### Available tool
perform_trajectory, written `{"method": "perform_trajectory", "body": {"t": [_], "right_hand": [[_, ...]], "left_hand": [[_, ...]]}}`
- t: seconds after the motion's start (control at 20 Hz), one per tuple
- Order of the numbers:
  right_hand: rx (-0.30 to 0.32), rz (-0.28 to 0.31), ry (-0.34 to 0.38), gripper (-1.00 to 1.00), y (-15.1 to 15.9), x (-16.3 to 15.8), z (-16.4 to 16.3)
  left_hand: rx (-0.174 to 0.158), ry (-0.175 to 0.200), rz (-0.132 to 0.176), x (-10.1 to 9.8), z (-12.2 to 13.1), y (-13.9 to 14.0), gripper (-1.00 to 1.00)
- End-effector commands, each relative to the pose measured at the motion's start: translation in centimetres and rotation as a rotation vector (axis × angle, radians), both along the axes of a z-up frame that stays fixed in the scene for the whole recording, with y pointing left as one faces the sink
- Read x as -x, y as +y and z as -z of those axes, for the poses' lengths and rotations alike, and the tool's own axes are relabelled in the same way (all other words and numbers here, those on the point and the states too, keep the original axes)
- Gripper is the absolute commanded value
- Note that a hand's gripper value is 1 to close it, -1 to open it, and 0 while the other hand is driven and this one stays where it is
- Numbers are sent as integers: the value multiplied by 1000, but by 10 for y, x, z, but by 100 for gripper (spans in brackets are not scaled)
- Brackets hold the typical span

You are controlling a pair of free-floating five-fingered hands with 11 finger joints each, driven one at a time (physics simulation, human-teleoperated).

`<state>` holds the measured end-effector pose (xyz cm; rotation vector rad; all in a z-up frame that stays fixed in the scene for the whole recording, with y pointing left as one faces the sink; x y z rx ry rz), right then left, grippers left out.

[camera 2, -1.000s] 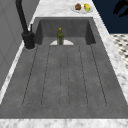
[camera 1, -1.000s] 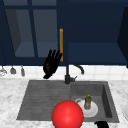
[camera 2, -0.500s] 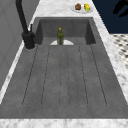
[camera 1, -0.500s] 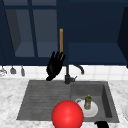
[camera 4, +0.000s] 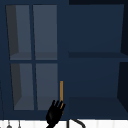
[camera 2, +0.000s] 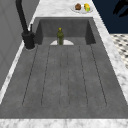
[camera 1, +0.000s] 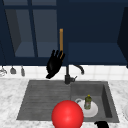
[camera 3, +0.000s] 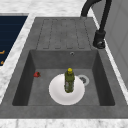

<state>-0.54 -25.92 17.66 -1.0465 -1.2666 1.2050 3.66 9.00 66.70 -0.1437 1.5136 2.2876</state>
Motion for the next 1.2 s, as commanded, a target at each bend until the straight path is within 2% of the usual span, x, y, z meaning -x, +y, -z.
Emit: {"method": "perform_trajectory", "body": {"t": [0.0,0.6,1.0,1.05,1.1,1.15], "right_hand": [[0,0,0,0,0,0,0],[0,0,0,0,0,0,0],[0,0,0,0,0,0,0],[0,0,0,0,0,0,0],[0,0,0,0,0,0,0],[0,0,0,0,0,0,0]], "left_hand": [[-125,-29,42,-9,3,2,-100],[-148,-34,50,-35,15,7,-100],[-164,-7,55,-49,14,7,-100],[-166,-7,53,-49,12,7,-100],[-168,8,46,-48,7,5,-100],[-170,7,24,-50,7,0,-100]]}}
